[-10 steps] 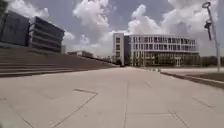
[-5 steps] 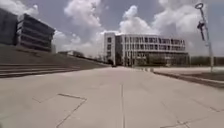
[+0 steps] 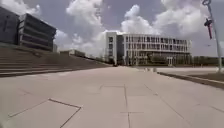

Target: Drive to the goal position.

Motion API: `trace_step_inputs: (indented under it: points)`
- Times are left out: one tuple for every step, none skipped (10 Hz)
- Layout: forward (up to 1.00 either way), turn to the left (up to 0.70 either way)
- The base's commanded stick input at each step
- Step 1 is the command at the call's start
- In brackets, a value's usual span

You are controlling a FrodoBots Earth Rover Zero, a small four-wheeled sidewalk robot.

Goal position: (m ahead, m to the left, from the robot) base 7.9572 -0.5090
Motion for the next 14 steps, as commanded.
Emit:
trace_step_inputs:
  points:
    - [0.7,0.01]
    - [0.7,0.01]
    - [0.7,0.01]
    - [0.7,0.01]
    - [0.7,0.01]
    - [0.7,0.01]
    - [0.7,0.01]
    - [0.7,0.01]
    - [0.7,0.01]
    - [0.7,0.01]
    - [0.7,0.01]
    - [0.7,0.01]
    - [0.7,0.01]
    - [0.7,0.01]
